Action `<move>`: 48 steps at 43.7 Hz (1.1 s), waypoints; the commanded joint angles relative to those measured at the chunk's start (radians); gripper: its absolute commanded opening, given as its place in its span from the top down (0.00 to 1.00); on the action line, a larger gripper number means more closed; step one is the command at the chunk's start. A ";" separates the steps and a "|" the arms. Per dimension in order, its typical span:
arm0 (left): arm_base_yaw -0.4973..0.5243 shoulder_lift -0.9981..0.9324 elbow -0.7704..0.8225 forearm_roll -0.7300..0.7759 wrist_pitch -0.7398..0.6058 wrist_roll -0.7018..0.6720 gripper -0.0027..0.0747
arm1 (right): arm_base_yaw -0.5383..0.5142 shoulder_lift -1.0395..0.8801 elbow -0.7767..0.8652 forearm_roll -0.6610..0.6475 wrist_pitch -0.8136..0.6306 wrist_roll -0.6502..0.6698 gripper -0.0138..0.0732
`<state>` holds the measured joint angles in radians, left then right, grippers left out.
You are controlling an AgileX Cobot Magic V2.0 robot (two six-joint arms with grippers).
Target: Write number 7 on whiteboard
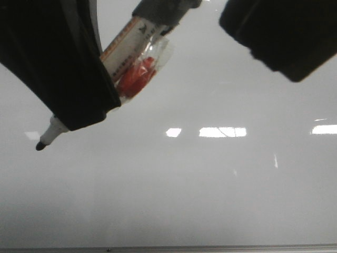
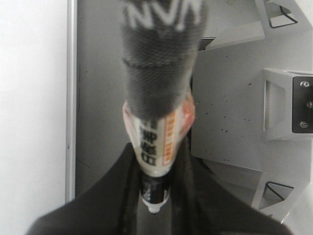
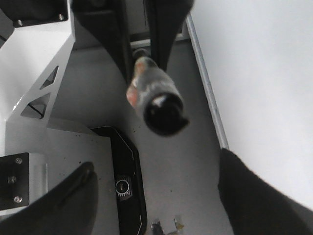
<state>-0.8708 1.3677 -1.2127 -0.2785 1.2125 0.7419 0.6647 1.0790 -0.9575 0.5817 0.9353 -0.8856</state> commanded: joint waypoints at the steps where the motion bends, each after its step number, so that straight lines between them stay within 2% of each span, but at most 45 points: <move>1: -0.007 -0.026 -0.032 -0.024 -0.028 -0.002 0.99 | 0.038 0.005 -0.042 0.053 -0.094 -0.010 0.22; 16: -0.007 -0.026 -0.032 -0.024 -0.028 0.000 0.99 | 0.053 0.126 -0.155 0.089 -0.048 -0.009 0.22; 19: -0.007 -0.026 -0.032 -0.024 -0.028 0.000 0.99 | 0.053 0.134 -0.158 0.101 -0.046 -0.009 0.25; 36: -0.005 -0.026 -0.032 -0.022 -0.037 0.000 0.98 | 0.053 0.132 -0.158 0.106 -0.034 -0.009 0.74; 40: -0.001 -0.026 -0.032 -0.022 -0.040 0.000 0.86 | 0.053 0.132 -0.158 0.106 -0.033 -0.009 0.83; 44: -0.001 -0.032 -0.032 -0.017 -0.058 0.000 0.64 | 0.053 0.132 -0.158 0.106 -0.030 -0.009 0.91; 48: -0.001 -0.055 -0.032 0.007 -0.090 -0.023 0.50 | 0.052 0.132 -0.158 0.104 -0.026 -0.006 0.92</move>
<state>-0.8708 1.3656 -1.2127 -0.2592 1.1838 0.7423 0.7181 1.2322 -1.0804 0.6438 0.9268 -0.8856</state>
